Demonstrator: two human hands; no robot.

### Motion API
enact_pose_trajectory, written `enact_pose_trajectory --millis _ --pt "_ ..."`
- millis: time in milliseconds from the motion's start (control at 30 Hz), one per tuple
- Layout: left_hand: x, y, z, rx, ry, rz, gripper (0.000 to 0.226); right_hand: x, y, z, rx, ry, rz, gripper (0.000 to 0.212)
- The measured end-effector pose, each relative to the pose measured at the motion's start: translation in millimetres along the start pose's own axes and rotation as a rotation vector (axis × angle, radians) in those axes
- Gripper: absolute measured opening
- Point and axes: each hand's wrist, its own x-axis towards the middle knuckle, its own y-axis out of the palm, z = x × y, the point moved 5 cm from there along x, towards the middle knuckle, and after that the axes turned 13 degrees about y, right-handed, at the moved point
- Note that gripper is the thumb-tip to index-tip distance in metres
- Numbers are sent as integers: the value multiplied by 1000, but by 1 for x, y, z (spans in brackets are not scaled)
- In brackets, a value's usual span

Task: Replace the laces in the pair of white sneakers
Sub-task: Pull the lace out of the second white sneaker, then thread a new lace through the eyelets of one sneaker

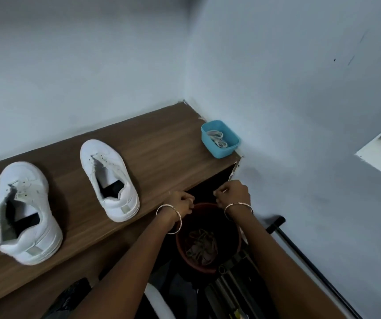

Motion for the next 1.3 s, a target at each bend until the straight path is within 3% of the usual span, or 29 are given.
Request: enact_pose_trajectory --millis 100,200,533,633,967,1300 --pt "6 -2 -30 -59 119 -18 17 -6 -35 20 164 -68 -163 30" --pt "14 -8 -65 -57 238 -61 20 -8 -67 40 284 -156 -285 34" --pt "34 -28 -130 47 445 -289 26 31 -111 78 360 -249 -436 15" --pt "38 -33 -130 112 467 -349 24 52 -105 90 288 -277 -399 7" --pt "68 -54 -118 170 496 -384 24 108 -53 136 -200 -343 -177 19" --pt "88 -75 -103 168 525 -359 28 140 -26 139 -442 -220 -168 32"
